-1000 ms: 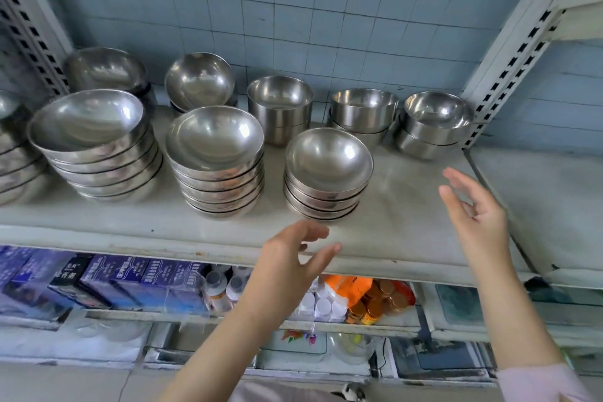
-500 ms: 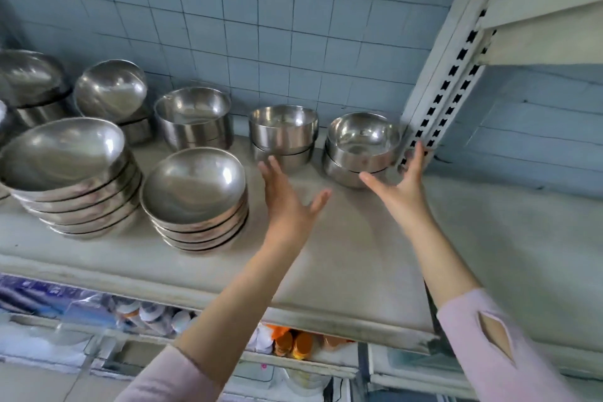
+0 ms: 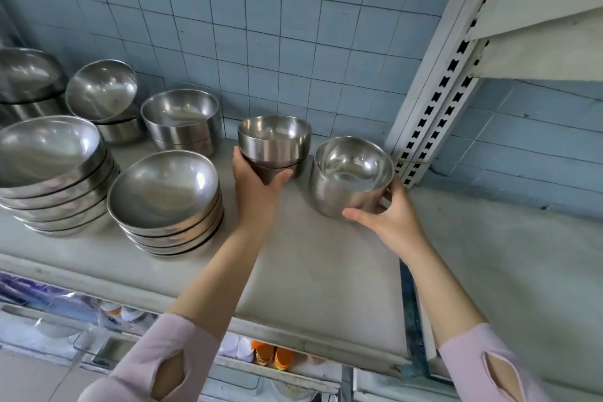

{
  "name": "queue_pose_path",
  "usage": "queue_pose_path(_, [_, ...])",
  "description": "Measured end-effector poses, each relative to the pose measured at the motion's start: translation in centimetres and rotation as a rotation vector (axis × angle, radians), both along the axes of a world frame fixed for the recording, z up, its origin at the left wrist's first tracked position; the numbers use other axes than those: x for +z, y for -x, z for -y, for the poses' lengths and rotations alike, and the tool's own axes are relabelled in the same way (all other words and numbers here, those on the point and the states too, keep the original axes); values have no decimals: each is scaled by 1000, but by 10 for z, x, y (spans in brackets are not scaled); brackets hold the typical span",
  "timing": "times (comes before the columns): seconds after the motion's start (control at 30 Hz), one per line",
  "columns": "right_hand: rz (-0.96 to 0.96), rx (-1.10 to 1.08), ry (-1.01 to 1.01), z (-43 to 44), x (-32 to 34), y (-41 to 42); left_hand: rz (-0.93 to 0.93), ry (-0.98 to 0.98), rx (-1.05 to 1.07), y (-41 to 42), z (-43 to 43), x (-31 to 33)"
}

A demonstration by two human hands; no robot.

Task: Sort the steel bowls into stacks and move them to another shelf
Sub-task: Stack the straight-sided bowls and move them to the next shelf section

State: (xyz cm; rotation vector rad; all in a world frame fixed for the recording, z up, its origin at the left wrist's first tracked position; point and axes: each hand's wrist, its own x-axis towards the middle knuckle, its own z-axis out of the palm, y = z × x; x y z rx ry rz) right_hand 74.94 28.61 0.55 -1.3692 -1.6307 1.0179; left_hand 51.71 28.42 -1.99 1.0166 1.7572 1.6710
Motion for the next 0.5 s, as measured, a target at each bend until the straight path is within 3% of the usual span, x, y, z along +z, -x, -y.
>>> queue_pose_path(0.33, [-14, -29, 26, 121, -9, -27, -20, 35, -175, -7, 59, -14])
queue_pose_path(0.5, [-140, -25, 6, 136, -7, -9, -55, 81, -245, -3, 65, -9])
